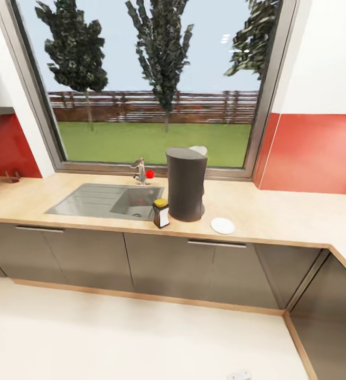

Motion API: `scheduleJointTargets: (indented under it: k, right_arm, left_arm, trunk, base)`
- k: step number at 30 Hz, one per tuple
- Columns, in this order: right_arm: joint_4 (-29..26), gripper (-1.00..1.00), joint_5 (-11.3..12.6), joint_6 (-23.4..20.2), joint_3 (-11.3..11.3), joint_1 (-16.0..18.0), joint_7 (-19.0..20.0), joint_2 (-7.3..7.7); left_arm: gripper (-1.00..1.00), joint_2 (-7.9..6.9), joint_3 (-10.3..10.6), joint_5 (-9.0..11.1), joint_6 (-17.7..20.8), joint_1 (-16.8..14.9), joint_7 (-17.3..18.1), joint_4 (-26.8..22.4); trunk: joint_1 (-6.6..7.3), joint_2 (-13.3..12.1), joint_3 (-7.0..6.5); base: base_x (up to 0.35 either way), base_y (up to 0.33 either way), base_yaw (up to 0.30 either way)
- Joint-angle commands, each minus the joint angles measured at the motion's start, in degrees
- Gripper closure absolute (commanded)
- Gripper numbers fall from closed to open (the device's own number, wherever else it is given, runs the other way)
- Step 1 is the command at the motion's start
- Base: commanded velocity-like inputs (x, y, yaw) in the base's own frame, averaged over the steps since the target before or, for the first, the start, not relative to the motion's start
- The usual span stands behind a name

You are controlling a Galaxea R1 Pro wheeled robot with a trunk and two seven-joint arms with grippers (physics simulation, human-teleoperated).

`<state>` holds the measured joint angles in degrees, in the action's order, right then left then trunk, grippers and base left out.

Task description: Set up a coffee station on the kitchen countertop: keep the coffee maker on the countertop, move the bottle of coffee from the kitchen shelf to the counter next to the coffee maker, place a paper coffee filter on top of the coffee maker, put the saucer next to the coffee maker with the coffee cup on the saucer, and place the electric kettle next to the coffee maker.

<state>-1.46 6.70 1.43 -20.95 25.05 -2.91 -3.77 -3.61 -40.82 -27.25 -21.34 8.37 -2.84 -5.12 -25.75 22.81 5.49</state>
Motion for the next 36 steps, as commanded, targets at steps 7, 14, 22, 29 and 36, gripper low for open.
scheduleJointTargets:
  k: [7,14,22,29,36]
  right_arm:
    - [0.1,-1.00,0.6,0.1,-0.5,0.0,-0.2,-0.01]
    - [0.1,-1.00,0.6,0.1,-0.5,0.1,-0.2,-0.01]
    - [0.1,-1.00,0.6,0.1,-0.5,0.0,-0.2,-0.05]
    - [0.1,-1.00,0.6,0.1,-0.5,0.1,-0.2,-0.01]
    - [0.1,-1.00,0.6,0.1,-0.5,0.0,-0.2,-0.01]
  left_arm:
    - [-1.00,-0.07,-0.2,-0.6,-0.2,0.0,-0.3,0.0]
    - [-1.00,-0.37,0.0,-0.7,0.3,0.0,-0.2,0.0]
    - [-1.00,-1.04,0.0,-0.8,12.6,0.0,-1.2,-0.2]
    - [-1.00,-0.47,-0.1,-0.8,13.0,0.0,-1.2,-0.5]
    - [-1.00,-0.48,-0.3,-0.4,12.8,-0.1,-1.3,-0.8]
  trunk:
    - [-0.03,0.1,-0.30]
    - [-0.03,0.1,-0.71]
    - [-0.03,0.1,-1.18]
    - [-0.03,0.1,-1.59]
    - [-0.03,0.1,-1.99]
  base:
    - [0.000,0.000,0.210]
    - [0.000,0.000,0.210]
    - [0.000,0.000,0.213]
    - [0.000,0.000,0.217]
    - [0.000,0.000,0.220]
